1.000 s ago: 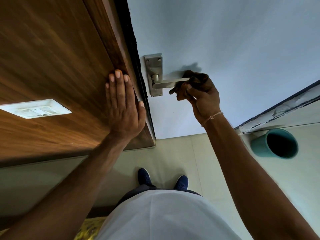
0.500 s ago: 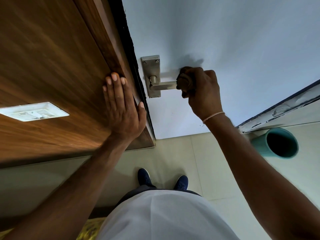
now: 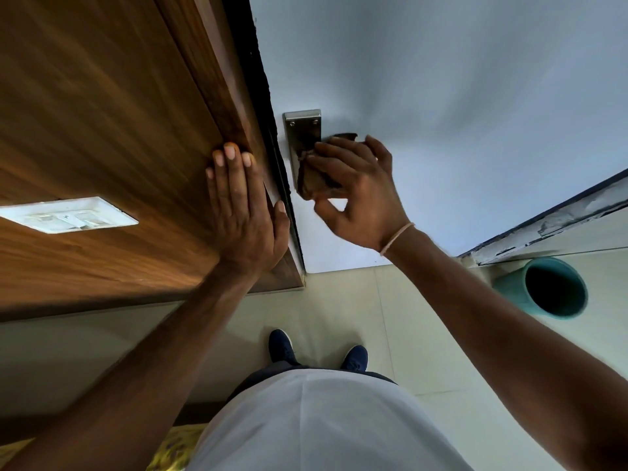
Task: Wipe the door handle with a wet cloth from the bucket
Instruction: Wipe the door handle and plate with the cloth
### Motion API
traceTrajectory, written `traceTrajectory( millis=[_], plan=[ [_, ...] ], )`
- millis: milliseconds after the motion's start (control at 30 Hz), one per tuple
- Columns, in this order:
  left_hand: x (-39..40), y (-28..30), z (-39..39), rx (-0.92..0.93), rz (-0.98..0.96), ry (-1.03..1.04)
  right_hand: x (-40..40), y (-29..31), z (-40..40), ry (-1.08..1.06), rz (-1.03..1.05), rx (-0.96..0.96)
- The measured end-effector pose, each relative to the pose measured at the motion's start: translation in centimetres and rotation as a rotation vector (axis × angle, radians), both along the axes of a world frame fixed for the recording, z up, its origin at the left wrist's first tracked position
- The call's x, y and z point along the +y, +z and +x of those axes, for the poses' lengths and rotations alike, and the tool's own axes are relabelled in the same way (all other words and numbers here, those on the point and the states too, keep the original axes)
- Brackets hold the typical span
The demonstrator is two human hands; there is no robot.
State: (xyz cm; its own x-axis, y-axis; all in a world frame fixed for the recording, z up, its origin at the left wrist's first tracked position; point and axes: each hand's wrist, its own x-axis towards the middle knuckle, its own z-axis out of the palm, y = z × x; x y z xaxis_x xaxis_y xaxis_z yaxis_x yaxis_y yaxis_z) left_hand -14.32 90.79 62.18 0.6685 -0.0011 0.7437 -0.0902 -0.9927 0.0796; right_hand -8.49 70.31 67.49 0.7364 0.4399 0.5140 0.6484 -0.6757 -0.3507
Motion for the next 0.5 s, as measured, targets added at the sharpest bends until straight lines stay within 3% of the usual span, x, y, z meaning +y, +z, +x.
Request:
traceTrajectory(
  millis=[167,367,500],
  plan=[
    [-0.3,0.2,0.0,-0.023,-0.025,0.003,-0.8,1.3,0.4,-0.033,0.144,0.073],
    [-0.1,0.2,-0.2,-0.014,-0.035,-0.024,1.2,1.7,2.5,-0.072,-0.242,0.181],
    [-0.1,0.3,-0.3,-0.022,-0.038,-0.039,0.2,2.2,4.0,0.009,-0.298,0.222]
  ],
)
